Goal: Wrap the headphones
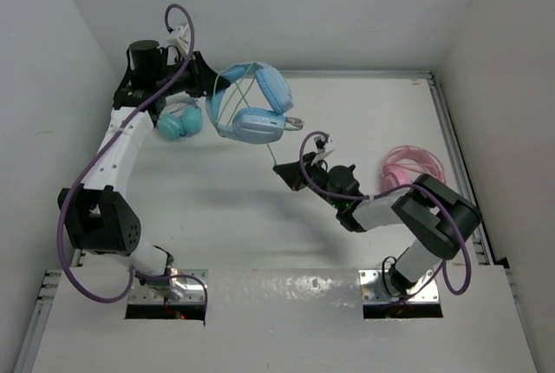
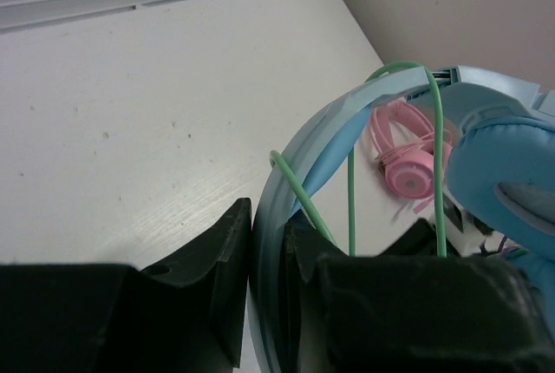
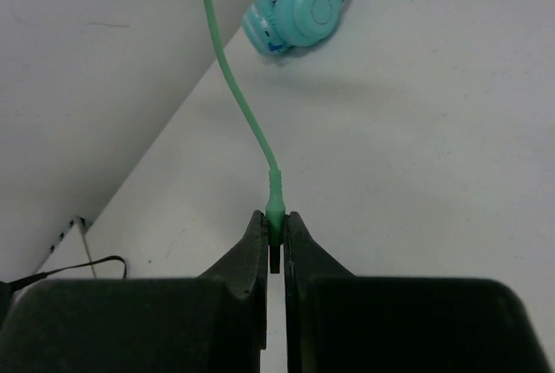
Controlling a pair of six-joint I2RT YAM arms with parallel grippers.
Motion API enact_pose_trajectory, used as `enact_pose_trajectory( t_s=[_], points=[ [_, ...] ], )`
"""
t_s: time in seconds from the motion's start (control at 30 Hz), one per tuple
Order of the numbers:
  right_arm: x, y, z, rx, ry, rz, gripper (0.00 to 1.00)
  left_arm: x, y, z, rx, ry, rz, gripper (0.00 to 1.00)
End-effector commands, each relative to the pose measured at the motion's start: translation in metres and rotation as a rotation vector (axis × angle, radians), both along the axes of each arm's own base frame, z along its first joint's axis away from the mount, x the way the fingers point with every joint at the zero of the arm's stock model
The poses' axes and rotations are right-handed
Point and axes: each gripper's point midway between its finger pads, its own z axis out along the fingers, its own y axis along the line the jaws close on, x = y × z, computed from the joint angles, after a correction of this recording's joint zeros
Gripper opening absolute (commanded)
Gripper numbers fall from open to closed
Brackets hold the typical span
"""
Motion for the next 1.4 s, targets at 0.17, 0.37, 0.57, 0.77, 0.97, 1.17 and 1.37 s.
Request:
enact_pose_trajectory(
  t_s=[0.17,0.37,0.57,0.77,0.97,1.17,1.37],
  points=[
    [0.005,-0.046,0.071,0.095,-0.229,-0.317,0.0,0.016,0.023,0.026,0.092,-0.13,0.122,0.0],
    [0.067,-0.116,0.104,-0.183,-0.311,-0.572,0.0,0.003,0.025,0.004,0.473,-0.257,0.147,0.0],
    [0.105,-0.203,0.153,-0.314,-0.375,-0.857,0.0,-0.013,0.015,-0.013,0.719,-0.302,0.153,0.0],
    [0.119,-0.263,0.172,-0.366,-0.375,-1.008,0.0,-0.02,0.013,-0.021,0.803,-0.3,0.147,0.0],
    [0.142,-0.31,0.174,-0.376,-0.323,-1.066,0.0,-0.031,0.002,-0.026,0.801,-0.296,0.065,0.0],
    [0.172,-0.296,0.189,-0.455,-0.346,-0.963,0.0,-0.045,-0.014,-0.031,0.795,-0.3,-0.041,0.0],
    [0.201,-0.265,0.233,-0.416,-0.426,-0.82,0.0,-0.052,-0.027,-0.034,0.792,-0.31,-0.092,0.0]
  ],
)
